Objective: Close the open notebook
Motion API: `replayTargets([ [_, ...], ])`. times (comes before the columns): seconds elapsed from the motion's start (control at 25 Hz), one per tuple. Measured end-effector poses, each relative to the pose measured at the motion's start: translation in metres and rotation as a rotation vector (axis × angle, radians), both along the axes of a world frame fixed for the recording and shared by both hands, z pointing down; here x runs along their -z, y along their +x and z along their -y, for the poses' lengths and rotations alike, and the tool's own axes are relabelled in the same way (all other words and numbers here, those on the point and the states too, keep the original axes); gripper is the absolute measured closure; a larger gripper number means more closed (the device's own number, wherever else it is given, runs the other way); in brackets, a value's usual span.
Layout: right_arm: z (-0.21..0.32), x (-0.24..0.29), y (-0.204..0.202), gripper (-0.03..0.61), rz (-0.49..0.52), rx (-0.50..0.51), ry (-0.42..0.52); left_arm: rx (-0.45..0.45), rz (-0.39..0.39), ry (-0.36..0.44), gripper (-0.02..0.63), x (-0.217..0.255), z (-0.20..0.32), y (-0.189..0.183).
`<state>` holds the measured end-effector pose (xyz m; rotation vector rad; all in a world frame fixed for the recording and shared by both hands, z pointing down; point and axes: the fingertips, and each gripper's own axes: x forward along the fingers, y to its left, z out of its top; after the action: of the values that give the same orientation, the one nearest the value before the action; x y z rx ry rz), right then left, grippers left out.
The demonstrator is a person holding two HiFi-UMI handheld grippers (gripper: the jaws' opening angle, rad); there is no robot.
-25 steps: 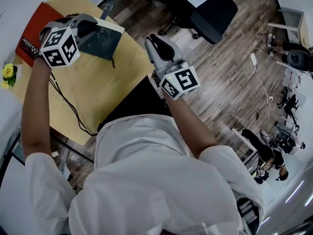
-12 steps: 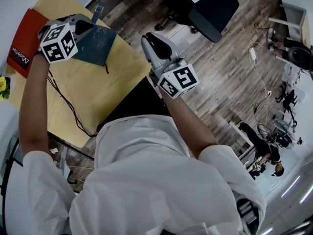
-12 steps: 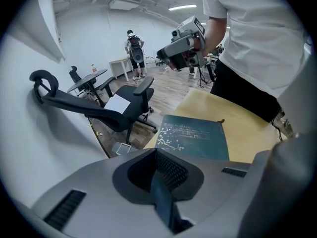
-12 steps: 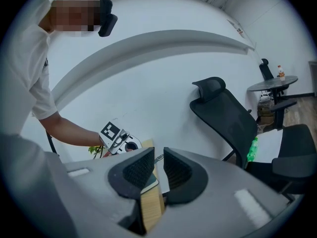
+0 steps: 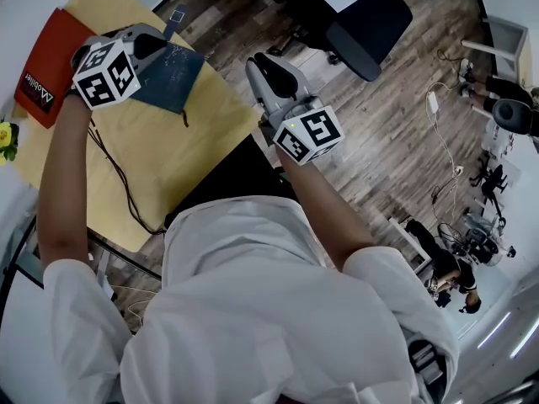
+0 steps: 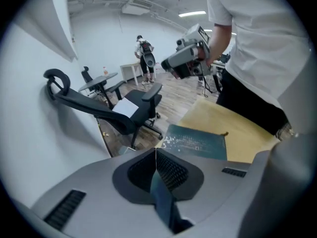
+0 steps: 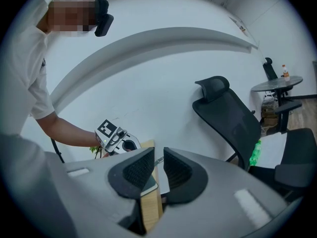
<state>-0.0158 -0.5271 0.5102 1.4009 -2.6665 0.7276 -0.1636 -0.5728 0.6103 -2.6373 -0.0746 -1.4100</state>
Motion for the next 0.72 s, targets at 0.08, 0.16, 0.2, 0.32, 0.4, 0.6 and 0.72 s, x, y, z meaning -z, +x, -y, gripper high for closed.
replayTargets([
  [0.08,-0.002,0.018,-0.004,0.520,-0.025,0.019,0.050,0.099,-0.123,0.010,0.603,0.038,0.004,0.003],
  [0.16,-0.007,0.040,-0.008,0.520,-0.056,0.035,0.106,0.231,-0.290,0.019,0.603,0.089,0.007,-0.001],
  [0.2,-0.010,0.052,-0.010,0.520,-0.068,0.040,0.135,0.303,-0.383,0.025,0.603,0.117,0.008,-0.007],
  [0.32,-0.014,0.088,-0.014,0.520,-0.109,0.048,0.239,0.519,-0.677,0.072,0.603,0.199,0.007,-0.038],
  [0.4,-0.023,0.112,-0.015,0.520,-0.143,0.049,0.303,0.639,-0.845,0.105,0.603,0.243,-0.008,-0.066],
  [0.6,-0.059,0.168,-0.016,0.520,-0.165,0.045,0.399,0.891,-1.083,0.197,0.603,0.306,-0.072,-0.138],
  [0.72,-0.075,0.196,-0.011,0.520,-0.175,0.043,0.451,0.978,-1.143,0.256,0.601,0.322,-0.110,-0.163],
])
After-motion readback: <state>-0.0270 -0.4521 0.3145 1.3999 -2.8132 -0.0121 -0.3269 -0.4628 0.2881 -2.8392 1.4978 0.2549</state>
